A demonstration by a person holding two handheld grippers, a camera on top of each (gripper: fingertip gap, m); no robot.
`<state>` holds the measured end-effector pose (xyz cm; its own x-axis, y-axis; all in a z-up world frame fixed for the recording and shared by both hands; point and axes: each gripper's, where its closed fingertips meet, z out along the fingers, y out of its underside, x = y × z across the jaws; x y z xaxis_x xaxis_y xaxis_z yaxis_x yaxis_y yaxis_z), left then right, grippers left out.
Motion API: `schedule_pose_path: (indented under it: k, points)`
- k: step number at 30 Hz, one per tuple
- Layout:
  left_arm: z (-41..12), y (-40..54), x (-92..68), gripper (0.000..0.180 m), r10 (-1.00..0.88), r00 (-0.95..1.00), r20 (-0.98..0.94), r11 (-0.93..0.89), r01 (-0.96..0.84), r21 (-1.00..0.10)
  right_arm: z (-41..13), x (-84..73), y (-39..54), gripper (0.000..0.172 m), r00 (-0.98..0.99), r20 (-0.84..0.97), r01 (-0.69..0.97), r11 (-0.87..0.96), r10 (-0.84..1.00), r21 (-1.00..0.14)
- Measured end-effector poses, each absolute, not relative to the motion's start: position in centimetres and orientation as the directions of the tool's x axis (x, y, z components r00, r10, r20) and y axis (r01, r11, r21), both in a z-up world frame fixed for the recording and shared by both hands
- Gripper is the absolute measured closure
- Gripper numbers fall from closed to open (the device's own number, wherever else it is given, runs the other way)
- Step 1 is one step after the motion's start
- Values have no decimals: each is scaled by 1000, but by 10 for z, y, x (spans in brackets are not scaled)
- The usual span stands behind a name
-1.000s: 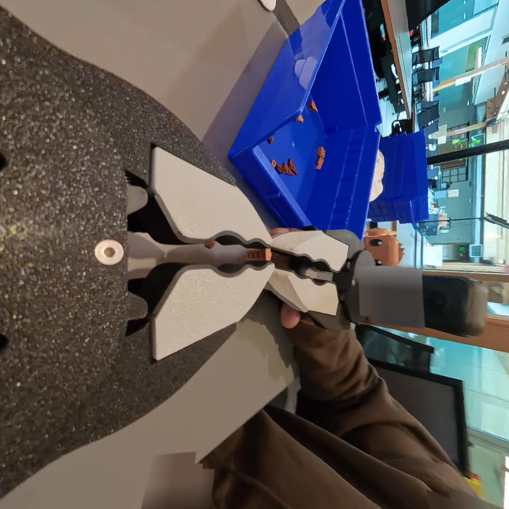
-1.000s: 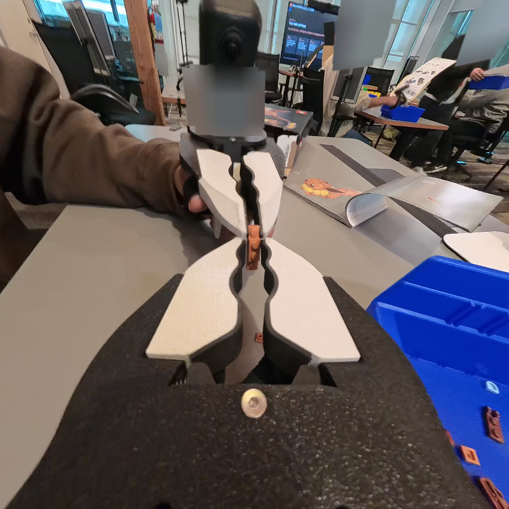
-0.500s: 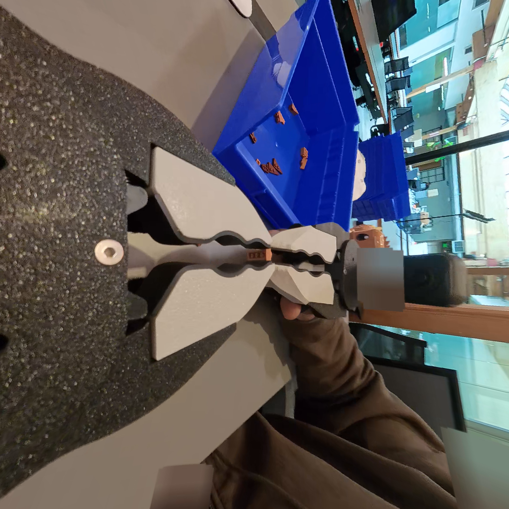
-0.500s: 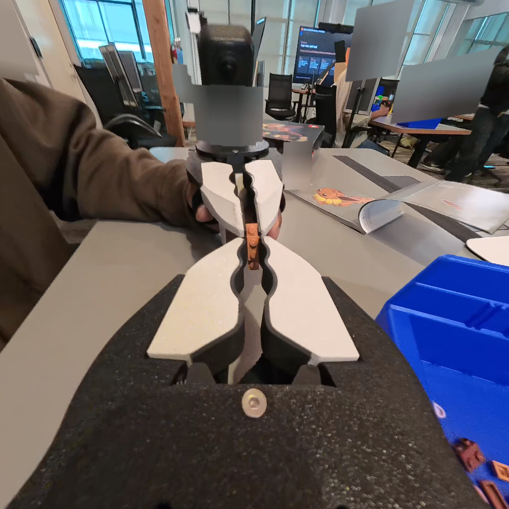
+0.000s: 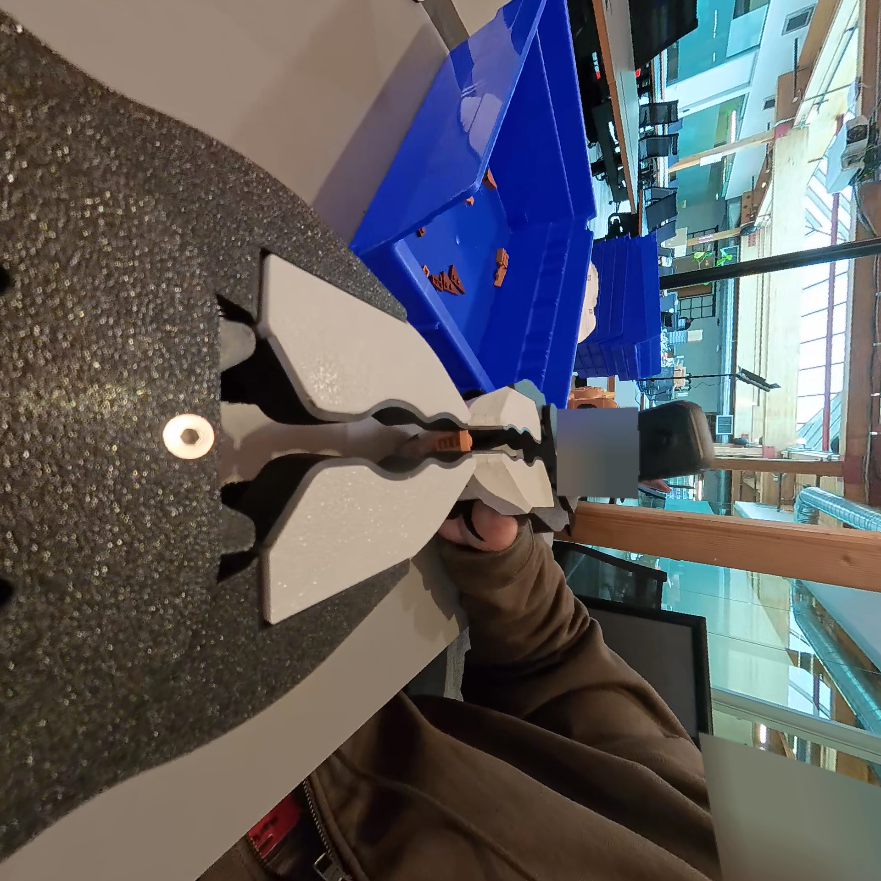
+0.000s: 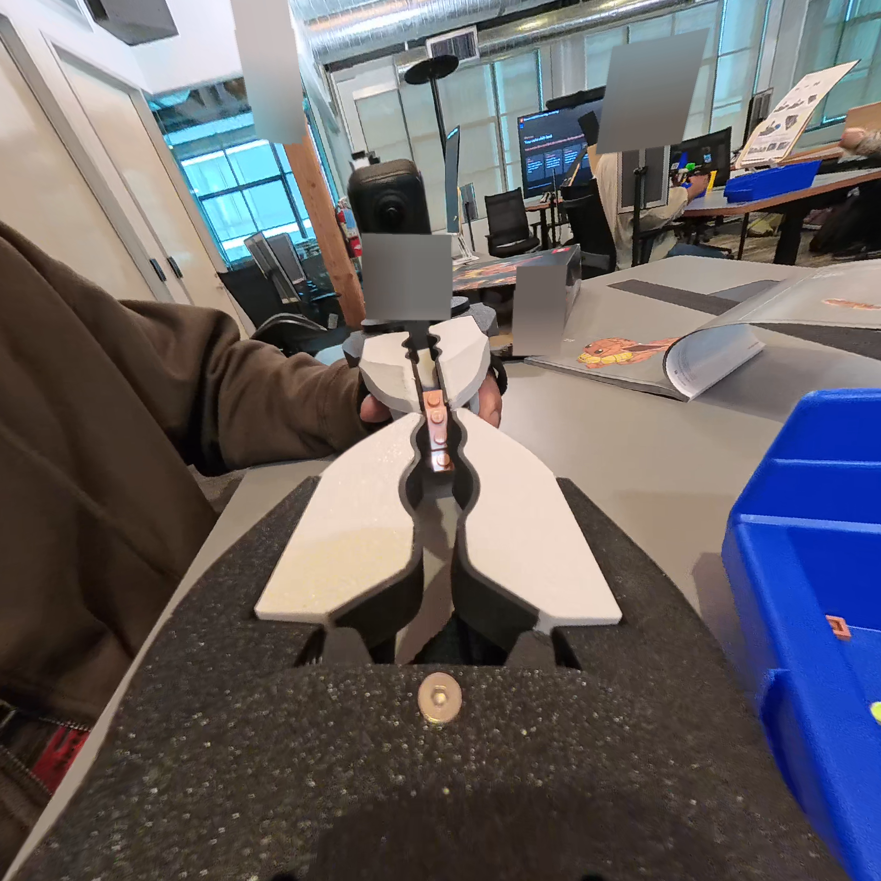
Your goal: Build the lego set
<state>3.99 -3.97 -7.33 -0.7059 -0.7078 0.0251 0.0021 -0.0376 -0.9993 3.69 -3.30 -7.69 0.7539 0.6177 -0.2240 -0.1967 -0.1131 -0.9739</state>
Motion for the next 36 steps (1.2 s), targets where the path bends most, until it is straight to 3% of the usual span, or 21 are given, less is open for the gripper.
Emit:
schedule_pose_path:
  k: [18, 33, 36]
  points:
    - [-68, -38, 43, 173, -750, -661, -32, -11, 60, -998, -68, 42, -32, 165, 707, -367, -377, -117, 605, -919]
    - [-69, -35, 46, 172, -803, -495, -330, 289, 161, -944, -69, 45, -30, 164, 668, -461, -473, -146, 583, -869]
    - [-69, -35, 45, 173, -805, -522, -283, 243, 144, -959, -69, 45, -30, 164, 682, -448, -459, -139, 578, -877]
